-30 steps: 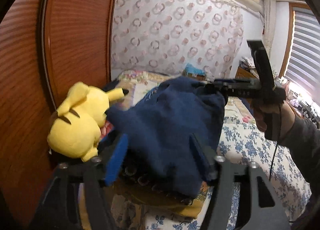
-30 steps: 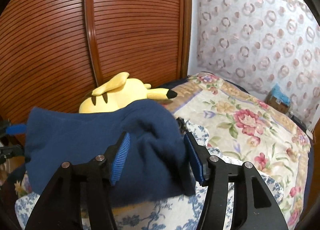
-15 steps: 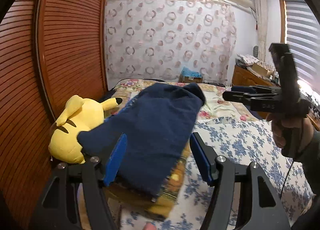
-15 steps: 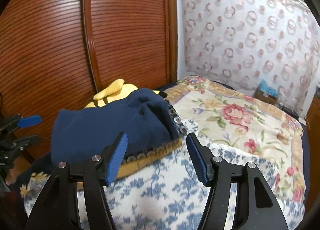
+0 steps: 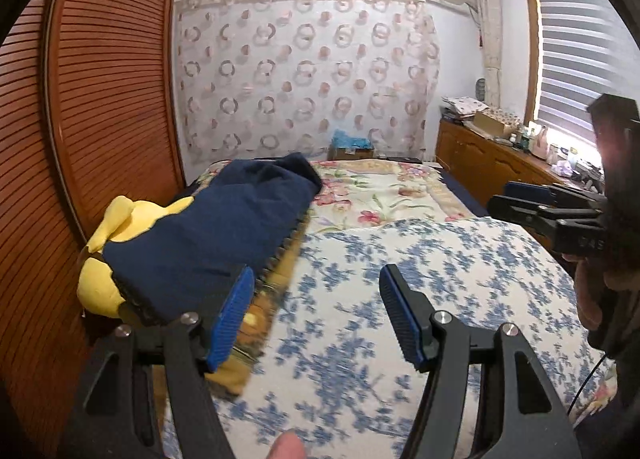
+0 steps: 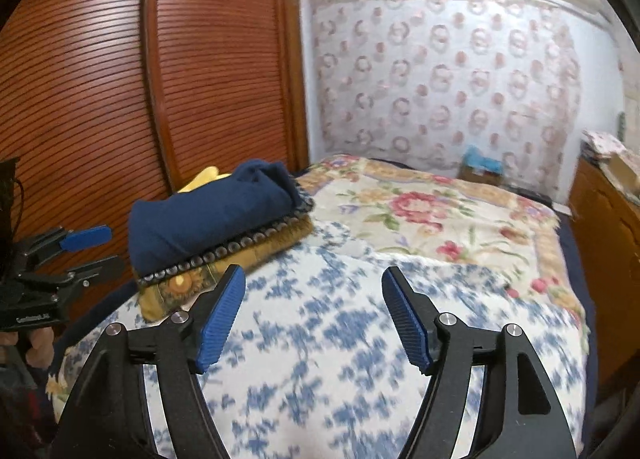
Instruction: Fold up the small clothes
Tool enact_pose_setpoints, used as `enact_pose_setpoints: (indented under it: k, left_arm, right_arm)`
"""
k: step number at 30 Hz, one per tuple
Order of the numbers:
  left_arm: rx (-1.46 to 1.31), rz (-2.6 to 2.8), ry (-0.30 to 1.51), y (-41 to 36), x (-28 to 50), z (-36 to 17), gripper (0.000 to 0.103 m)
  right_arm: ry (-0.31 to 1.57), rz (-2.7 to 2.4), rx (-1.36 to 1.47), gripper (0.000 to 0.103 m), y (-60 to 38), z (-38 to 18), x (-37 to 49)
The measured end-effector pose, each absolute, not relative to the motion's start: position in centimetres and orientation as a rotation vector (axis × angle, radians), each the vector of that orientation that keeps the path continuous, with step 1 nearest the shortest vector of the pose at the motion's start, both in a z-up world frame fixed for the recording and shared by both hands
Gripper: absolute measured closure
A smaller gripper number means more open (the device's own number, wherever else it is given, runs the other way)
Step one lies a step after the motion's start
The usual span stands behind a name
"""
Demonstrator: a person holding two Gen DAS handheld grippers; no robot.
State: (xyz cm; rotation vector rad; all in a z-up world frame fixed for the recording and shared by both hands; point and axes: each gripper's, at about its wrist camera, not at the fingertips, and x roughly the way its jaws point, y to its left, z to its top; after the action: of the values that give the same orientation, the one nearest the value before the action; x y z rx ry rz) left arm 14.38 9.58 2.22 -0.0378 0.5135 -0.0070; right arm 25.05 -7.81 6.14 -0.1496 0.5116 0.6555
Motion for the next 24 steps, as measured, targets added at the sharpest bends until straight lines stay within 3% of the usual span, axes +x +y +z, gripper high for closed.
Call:
enact_pose_setpoints:
  k: [24]
  left_arm:
    - [-0.009,-0.034,0.460,2.4,9.8,4.7,0.037]
  right_arm:
    - [0.434,0.331,-0.041,0.029,-19.5,7.3,13.3]
